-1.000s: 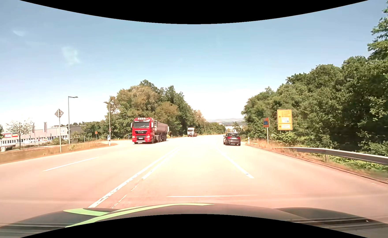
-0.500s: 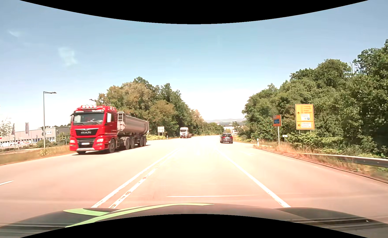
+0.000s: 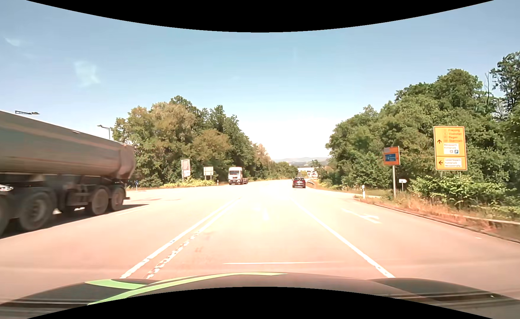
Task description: Follow the waypoints while adhering to traffic rules and regulations
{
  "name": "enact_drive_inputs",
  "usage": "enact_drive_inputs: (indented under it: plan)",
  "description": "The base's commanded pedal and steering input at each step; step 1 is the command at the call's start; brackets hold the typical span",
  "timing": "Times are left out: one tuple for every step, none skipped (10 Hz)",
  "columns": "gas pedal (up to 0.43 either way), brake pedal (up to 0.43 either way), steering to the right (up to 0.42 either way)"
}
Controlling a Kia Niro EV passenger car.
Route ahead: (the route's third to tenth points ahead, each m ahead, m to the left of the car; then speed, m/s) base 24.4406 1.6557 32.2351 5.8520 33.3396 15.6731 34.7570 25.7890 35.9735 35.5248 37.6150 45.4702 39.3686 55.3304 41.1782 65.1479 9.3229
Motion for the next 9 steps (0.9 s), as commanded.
enact_drive_inputs:
  plan:
    - [0.0, 0.25, 0.011]
    - [0.0, 0.244, 0.011]
    - [0.0, 0.244, 0.011]
    - [0.0, 0.244, 0.008]
    - [0.0, 0.244, 0.004]
    - [0.0, 0.232, 0.003]
    - [0.0, 0.232, 0.003]
    - [0.0, 0.226, 0.003]
    - [0.0, 0.213, 0.002]
